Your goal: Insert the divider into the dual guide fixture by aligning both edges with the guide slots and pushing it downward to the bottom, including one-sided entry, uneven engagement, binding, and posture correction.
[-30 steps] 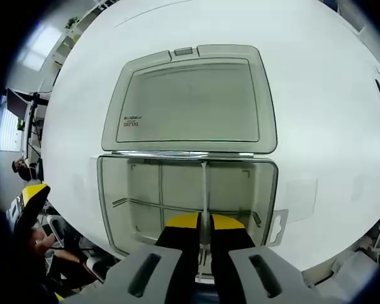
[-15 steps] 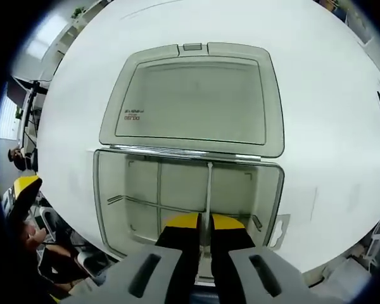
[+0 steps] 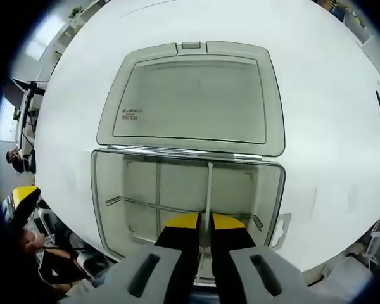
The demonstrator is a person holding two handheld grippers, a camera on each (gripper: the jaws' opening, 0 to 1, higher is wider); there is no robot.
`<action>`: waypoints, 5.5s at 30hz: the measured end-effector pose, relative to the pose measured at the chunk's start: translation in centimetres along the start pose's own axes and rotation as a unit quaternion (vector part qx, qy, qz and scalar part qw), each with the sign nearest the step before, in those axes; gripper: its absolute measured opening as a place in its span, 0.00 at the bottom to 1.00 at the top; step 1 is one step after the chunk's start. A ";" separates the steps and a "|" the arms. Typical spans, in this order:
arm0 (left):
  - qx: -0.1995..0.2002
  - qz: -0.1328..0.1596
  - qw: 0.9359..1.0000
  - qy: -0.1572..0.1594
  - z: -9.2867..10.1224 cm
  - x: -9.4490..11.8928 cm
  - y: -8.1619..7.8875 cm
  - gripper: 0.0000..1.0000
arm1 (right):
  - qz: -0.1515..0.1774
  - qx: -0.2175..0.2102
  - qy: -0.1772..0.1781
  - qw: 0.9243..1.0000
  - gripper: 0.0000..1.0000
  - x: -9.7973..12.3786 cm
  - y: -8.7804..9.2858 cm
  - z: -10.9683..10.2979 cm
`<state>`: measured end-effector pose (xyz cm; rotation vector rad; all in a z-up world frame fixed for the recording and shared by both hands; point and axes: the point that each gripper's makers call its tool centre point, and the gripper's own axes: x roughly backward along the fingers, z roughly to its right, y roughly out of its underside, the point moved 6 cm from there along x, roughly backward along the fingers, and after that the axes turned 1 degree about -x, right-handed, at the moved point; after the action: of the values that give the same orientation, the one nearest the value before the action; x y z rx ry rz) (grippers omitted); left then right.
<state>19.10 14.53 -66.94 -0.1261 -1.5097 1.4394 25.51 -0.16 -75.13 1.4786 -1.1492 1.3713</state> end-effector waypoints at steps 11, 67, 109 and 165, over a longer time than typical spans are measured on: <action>-0.012 -0.015 1.000 -0.003 0.3 0.3 -0.2 0.68 | 0.007 0.008 -0.034 0.999 0.15 0.4 -0.4 0.2; -0.004 -0.020 1.000 -0.010 0.8 -0.1 0.0 0.67 | -0.043 -0.007 0.000 0.999 0.00 1.0 1.7 0.9; -0.003 -0.022 1.000 -0.013 0.0 1.3 0.5 0.68 | 0.136 0.115 -0.147 0.973 0.05 5.5 -0.3 2.2; 0.162 -0.224 0.945 -0.174 -5.0 -2.2 5.0 0.54 | 0.331 0.440 -0.214 0.807 0.35 8.2 5.4 6.1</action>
<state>20.97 17.99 -73.25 0.6647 -1.4296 1.3520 21.96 -8.29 -67.73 2.2360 -1.4867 2.3511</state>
